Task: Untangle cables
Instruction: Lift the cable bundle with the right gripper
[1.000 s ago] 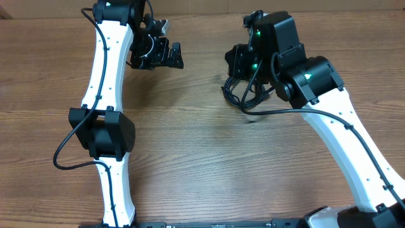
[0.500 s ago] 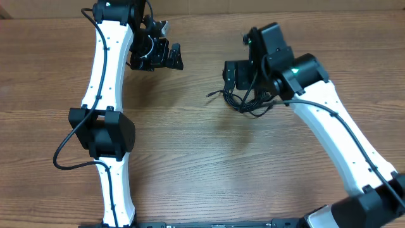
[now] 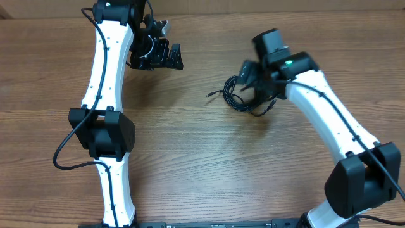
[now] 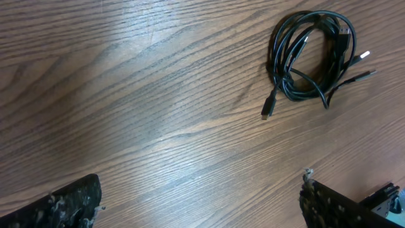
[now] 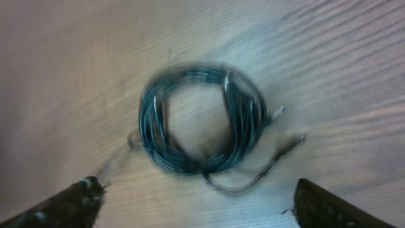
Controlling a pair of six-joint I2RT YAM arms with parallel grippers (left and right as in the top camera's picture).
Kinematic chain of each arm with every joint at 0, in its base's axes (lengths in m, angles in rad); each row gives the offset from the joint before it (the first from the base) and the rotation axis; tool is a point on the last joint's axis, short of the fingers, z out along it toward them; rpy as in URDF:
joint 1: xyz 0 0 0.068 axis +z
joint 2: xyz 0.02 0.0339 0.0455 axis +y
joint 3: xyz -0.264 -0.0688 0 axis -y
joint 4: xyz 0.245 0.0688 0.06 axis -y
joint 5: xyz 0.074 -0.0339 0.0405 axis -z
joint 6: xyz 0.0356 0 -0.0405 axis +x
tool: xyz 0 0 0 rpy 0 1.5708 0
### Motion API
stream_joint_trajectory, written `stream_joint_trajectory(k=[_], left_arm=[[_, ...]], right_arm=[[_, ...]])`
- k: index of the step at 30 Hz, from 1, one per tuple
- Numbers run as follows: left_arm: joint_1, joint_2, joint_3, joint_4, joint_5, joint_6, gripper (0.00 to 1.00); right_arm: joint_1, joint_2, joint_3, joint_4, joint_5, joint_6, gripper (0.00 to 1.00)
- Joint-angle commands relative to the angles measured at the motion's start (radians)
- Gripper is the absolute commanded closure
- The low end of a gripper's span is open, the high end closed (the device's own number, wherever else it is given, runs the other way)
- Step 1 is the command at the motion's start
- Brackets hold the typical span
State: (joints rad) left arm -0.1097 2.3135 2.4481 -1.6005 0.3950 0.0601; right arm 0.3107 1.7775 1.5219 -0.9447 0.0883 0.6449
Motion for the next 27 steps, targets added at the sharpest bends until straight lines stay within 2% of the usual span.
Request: stream_joint_trajectory(k=[1, 5, 14, 17, 22, 23, 24, 25, 26, 27], left_arm=[[-0.004, 0.007, 0.024, 0.003, -0.002, 0.022, 0.0], [-0.009, 0.007, 0.024, 0.0, -0.003, 0.023, 0.0], [-0.012, 0.007, 0.024, -0.015, -0.002, 0.012, 0.0], [-0.015, 0.007, 0.024, -0.024, -0.003, 0.013, 0.0], [-0.016, 0.007, 0.024, -0.025, -0.003, 0.012, 0.0], [-0.016, 0.007, 0.024, -0.025, -0.003, 0.012, 0.0], [-0.016, 0.007, 0.024, -0.025, -0.003, 0.012, 0.0], [-0.016, 0.007, 0.024, -0.026, -0.002, 0.011, 0.0], [-0.016, 0.007, 0.024, -0.027, -0.003, 0.011, 0.0], [-0.016, 0.007, 0.024, -0.03, -0.003, 0.011, 0.0]], right_arm=[[-0.063, 0.04, -0.051, 0.076, -0.09, 0.167, 0.1], [-0.081, 0.092, -0.091, 0.174, -0.14, 0.167, 0.16], [-0.077, 0.207, -0.102, 0.18, -0.136, 0.172, 0.16], [-0.081, 0.258, -0.102, 0.147, -0.135, 0.238, 0.16], [-0.098, 0.305, -0.102, 0.125, -0.194, 0.387, 0.25], [-0.098, 0.307, -0.103, 0.127, -0.204, 0.412, 0.29], [-0.098, 0.311, -0.103, 0.132, -0.211, 0.457, 0.46], [-0.095, 0.312, -0.103, 0.136, -0.211, 0.476, 0.64], [-0.093, 0.312, -0.103, 0.143, -0.21, 0.49, 0.94], [-0.091, 0.312, -0.103, 0.156, -0.21, 0.493, 0.96]])
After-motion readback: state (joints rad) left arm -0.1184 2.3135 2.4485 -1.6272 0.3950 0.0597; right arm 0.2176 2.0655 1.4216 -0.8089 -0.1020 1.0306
